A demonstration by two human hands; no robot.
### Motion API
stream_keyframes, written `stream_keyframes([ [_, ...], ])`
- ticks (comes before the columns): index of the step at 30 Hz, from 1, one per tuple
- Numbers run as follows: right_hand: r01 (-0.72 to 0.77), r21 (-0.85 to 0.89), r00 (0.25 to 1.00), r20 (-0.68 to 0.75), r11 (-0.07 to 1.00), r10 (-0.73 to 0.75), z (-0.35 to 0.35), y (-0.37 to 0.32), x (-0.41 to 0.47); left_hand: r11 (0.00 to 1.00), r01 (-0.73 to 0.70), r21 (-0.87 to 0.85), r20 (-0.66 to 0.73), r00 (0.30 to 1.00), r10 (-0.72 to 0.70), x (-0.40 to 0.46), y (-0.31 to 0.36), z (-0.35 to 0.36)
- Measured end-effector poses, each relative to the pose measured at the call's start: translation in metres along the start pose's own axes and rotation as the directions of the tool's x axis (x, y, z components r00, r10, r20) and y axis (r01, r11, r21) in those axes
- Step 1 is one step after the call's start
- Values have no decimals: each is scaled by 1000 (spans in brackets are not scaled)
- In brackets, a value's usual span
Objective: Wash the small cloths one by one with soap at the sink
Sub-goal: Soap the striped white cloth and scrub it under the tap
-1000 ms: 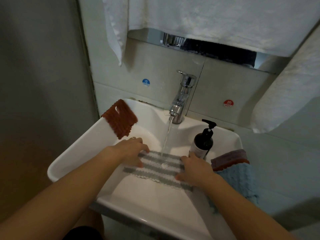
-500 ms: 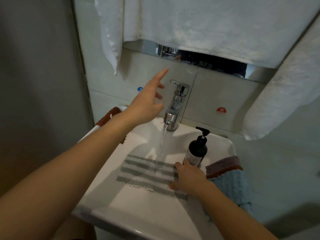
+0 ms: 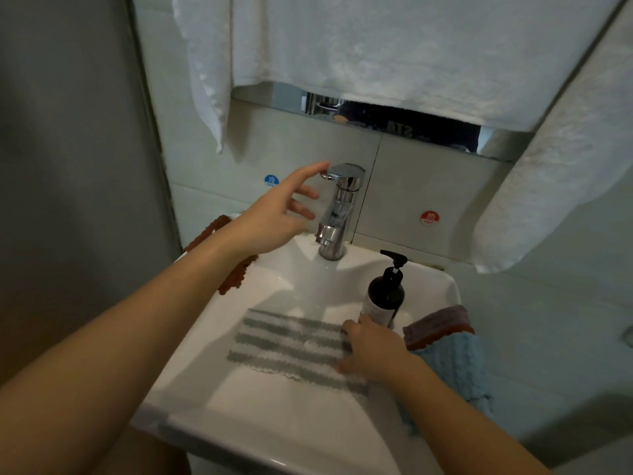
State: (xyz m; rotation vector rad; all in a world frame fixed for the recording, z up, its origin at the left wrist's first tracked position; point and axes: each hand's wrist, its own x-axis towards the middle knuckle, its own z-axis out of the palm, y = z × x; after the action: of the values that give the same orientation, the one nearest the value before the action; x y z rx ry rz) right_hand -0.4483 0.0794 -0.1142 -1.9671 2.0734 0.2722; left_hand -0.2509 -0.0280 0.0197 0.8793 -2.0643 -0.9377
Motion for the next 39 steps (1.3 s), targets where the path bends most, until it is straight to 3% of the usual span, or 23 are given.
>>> stream_keyframes([
  [3,22,173,983,-181,985,10,-20,3,-8,995,93,-29,5,996,-93,-11,-28,0],
  [5,64,350,912,-401,935,88,-32,6,-15,983,183,32,58,981,-184,-22,-57,4],
  [9,177,515,562,-752,839,343,-39,14,-19,903,232,360,260,905,-336,-49,-109,9],
  [10,180,525,540,-759,832,363,-37,18,-16,880,230,415,303,877,-372,-55,-117,11],
  [11,171,547,573,-732,819,369,-35,23,-13,860,232,455,337,849,-408,-61,-123,14],
  [13,122,631,718,-589,767,370,-32,29,-6,822,233,520,376,801,-465,-68,-126,19],
  [16,101,691,838,-447,715,314,-32,28,2,764,137,630,386,799,-462,-70,-125,27],
  [20,160,549,840,-513,821,179,-30,22,7,711,60,701,400,791,-462,-71,-118,32],
  [27,276,484,873,-487,830,-7,-40,17,-15,698,54,714,385,803,-456,-73,-121,31],
  [32,291,460,936,-318,839,-150,-29,1,-36,702,48,710,378,815,-439,-73,-124,31],
  [39,269,346,959,-187,899,-215,-25,-7,-36,706,70,705,366,817,-446,-72,-123,31],
])
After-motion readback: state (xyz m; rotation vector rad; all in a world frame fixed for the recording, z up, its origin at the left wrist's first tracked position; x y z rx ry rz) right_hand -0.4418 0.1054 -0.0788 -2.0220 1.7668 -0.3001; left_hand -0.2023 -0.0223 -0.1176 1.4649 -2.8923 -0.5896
